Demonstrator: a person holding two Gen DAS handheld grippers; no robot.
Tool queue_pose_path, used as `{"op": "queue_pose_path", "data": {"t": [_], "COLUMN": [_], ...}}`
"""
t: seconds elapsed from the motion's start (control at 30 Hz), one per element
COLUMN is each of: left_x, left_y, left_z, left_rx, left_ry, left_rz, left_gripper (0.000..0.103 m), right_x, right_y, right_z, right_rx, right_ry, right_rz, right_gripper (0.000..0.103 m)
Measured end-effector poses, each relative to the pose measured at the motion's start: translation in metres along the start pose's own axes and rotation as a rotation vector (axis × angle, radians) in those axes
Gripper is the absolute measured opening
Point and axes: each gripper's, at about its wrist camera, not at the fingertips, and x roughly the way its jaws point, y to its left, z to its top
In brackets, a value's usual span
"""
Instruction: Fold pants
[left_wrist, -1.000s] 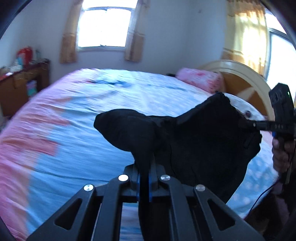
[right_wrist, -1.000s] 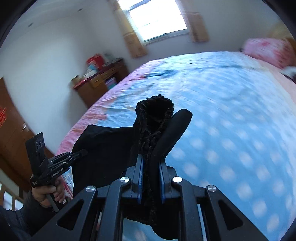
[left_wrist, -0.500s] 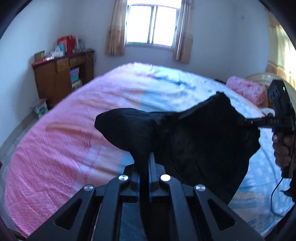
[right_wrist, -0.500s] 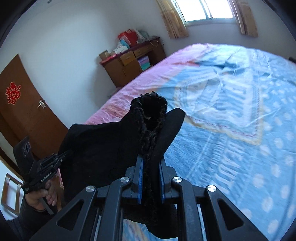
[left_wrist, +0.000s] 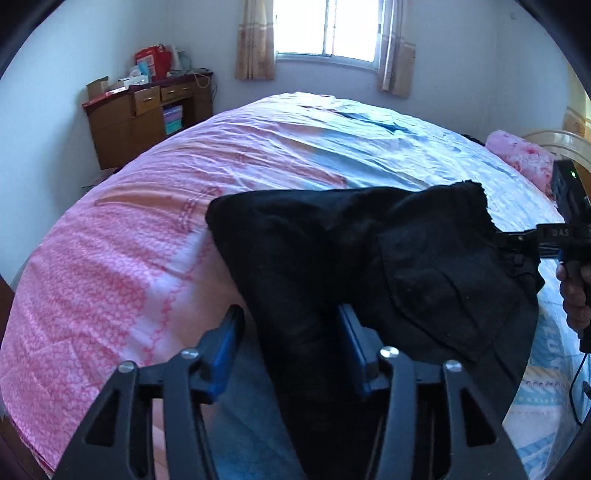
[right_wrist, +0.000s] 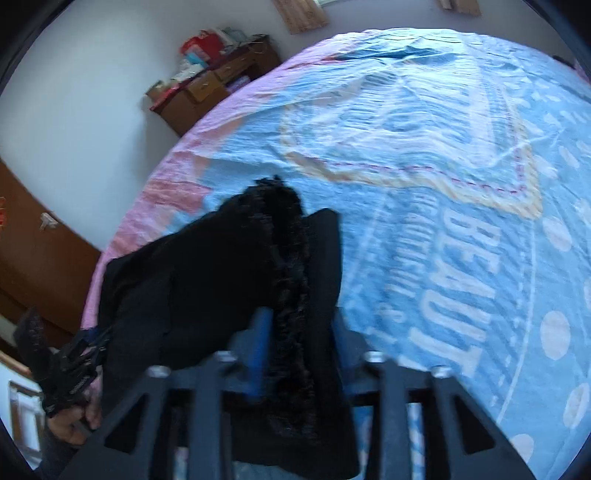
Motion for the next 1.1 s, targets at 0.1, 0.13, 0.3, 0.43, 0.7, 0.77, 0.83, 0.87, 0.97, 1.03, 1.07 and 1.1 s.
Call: {"op": "queue_pose_path", "data": {"t": [0.1,0.13,0.3,0.43,0.7,0.77,0.83,0.87,0.97,1.03,1.07,1.1], "left_x": [-0.011,-0.015,-0.047,-0.073,-0.114,-0.121,-0.129,-0.131,-0.135,-0.135,-0.135,-0.135], "left_y": [-0.003,-0.005,-0.013,-0.025,-0.050,-0.053,-0.056,-0.057,-0.060,-0.062,-0.062,-0.062], "left_z": [-0.001,-0.002,-0.009,-0.019,-0.030,-0.030,-0.029,-0.029,-0.029,-0.029,-0.029,-0.029], "left_rx": [0.016,0.027,0.018,0.018,0.044,0.046,0.044,0.045,0.049,0.051,0.050,0.050], "left_ry": [0.000,-0.004,-0.044,-0.073,-0.112,-0.126,-0.140,-0.146,-0.153,-0.151,-0.150,-0.149], "left_rz": [0.029,0.039,0.030,0.017,-0.020,-0.023,-0.041,-0.044,-0.057,-0.060,-0.063,-0.066], "left_gripper": [0.059,0.061,0.064,0.064,0.067,0.067,0.070,0.070,0.070,0.070,0.070,0.072], "right_x": [-0.013,-0.020,-0.065,-0.101,-0.151,-0.157,-0.163,-0.165,-0.171,-0.174,-0.175,-0.177], "right_y": [-0.006,-0.006,-0.005,0.012,0.069,0.078,0.086,0.088,0.091,0.090,0.090,0.091], "right_z": [-0.004,-0.006,-0.025,-0.052,-0.121,-0.133,-0.142,-0.145,-0.155,-0.159,-0.160,-0.162], "right_rx": [0.044,0.041,0.058,0.023,-0.125,-0.147,-0.162,-0.166,-0.157,-0.151,-0.149,-0.146], "right_ry": [-0.036,-0.057,-0.155,-0.221,-0.316,-0.325,-0.336,-0.338,-0.352,-0.355,-0.357,-0.360], "right_rz": [0.015,-0.009,-0.051,-0.093,-0.185,-0.192,-0.204,-0.206,-0.218,-0.224,-0.226,-0.228], "right_gripper": [0.048,0.048,0.054,0.055,0.057,0.058,0.059,0.059,0.059,0.059,0.060,0.060]}}
